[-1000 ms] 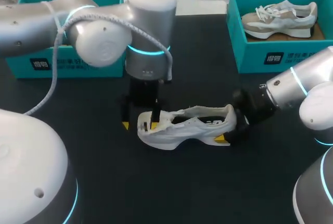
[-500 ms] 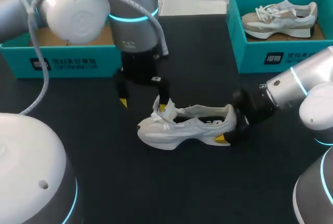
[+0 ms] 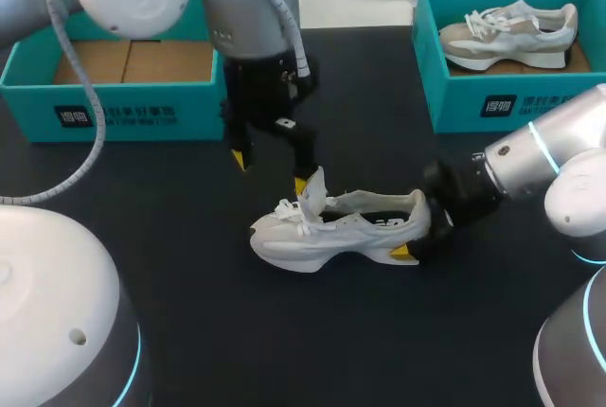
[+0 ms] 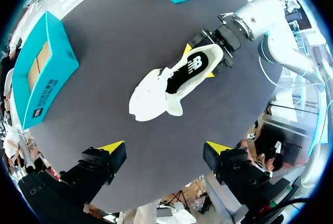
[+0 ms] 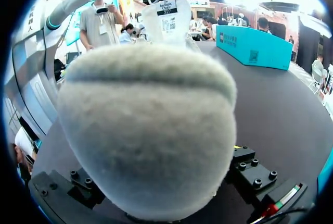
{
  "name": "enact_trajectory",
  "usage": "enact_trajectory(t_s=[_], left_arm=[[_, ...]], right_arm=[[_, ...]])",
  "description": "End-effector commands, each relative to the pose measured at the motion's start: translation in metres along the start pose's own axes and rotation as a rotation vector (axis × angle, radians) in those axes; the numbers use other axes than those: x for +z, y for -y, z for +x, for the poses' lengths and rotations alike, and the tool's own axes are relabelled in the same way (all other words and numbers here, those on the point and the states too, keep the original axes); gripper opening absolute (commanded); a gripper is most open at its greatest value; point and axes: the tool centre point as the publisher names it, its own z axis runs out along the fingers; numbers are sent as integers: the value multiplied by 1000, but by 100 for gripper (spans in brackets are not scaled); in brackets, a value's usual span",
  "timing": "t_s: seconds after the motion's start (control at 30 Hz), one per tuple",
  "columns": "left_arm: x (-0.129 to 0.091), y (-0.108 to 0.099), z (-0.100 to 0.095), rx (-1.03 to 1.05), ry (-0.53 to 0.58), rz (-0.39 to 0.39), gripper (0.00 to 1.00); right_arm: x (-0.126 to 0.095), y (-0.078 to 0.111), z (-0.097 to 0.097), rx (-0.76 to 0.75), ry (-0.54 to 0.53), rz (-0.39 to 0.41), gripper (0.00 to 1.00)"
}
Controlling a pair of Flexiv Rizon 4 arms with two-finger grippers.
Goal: Take the shoe out of the shoebox, open the shoe tongue, remove and reinsert the insole, then place the shoe into the shoebox
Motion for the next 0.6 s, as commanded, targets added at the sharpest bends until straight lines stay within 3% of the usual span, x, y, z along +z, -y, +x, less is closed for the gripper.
enact_trajectory(t_s=[0.03,0.17,0.2,0.27,0.3,0.33,0.37,0.4,0.5,0.6], left_arm=[[4,4,6,225,-64,7,100],[9,11,11,617,-117,83,100],[8,16,12,650,-112,28,100],[12,23,17,746,-19,67,100],[12,26,19,792,-7,49,90],[12,29,21,841,20,48,58],[11,29,22,909,36,31,15],[10,31,23,956,41,19,0],[5,30,25,1077,82,-27,0],[3,28,24,1077,93,-9,0]], right_arm=[[6,3,-3,2,1,4,0],[6,3,-3,2,1,4,0],[6,3,-3,2,1,4,0],[6,3,-3,2,1,4,0],[6,3,-3,2,1,4,0],[6,3,-3,2,1,4,0],[6,3,-3,2,1,4,0],[6,3,-3,2,1,4,0],[6,3,-3,2,1,4,0],[6,3,-3,2,1,4,0]])
